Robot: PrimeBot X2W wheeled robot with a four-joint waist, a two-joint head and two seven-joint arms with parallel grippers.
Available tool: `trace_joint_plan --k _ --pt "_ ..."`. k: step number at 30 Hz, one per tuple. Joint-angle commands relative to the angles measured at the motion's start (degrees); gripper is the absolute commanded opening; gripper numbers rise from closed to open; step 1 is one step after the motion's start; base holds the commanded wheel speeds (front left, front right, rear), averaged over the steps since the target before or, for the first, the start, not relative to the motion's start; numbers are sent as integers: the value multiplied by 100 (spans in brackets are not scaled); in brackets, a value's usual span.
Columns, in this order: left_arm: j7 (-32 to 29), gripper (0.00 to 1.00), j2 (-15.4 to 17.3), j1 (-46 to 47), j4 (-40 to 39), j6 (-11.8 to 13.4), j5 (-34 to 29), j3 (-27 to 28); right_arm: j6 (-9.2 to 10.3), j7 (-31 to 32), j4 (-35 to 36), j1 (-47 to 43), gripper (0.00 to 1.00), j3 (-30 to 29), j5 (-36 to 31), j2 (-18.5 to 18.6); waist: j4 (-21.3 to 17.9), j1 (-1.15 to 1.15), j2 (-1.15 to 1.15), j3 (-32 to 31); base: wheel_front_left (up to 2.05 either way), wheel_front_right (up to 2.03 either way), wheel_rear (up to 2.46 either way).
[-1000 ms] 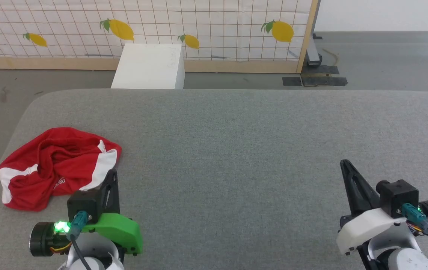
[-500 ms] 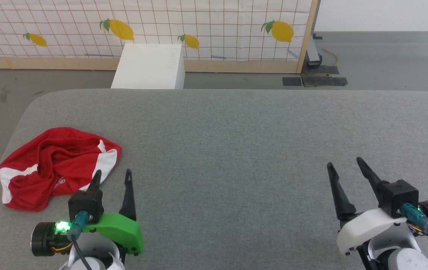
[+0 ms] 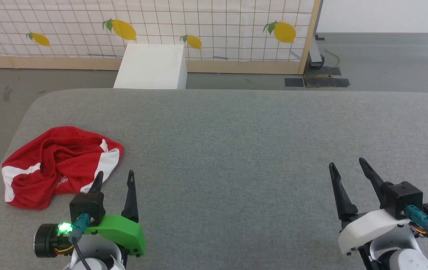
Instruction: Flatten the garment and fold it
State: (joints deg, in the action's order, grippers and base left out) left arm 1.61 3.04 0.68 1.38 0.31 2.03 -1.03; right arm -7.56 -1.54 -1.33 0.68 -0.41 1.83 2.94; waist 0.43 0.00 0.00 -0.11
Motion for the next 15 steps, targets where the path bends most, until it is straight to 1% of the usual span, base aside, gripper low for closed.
trace_joint_plan --k 1,15 --pt "64 100 -2 22 26 38 58 -15 1 -63 -37 -46 100 -15 76 -1 30 0 0 -1 0 0 0" --pt "228 100 -2 4 119 79 161 -13 2 -228 -119 -89 100 -53 220 -2 442 0 0 -6 0 0 0"
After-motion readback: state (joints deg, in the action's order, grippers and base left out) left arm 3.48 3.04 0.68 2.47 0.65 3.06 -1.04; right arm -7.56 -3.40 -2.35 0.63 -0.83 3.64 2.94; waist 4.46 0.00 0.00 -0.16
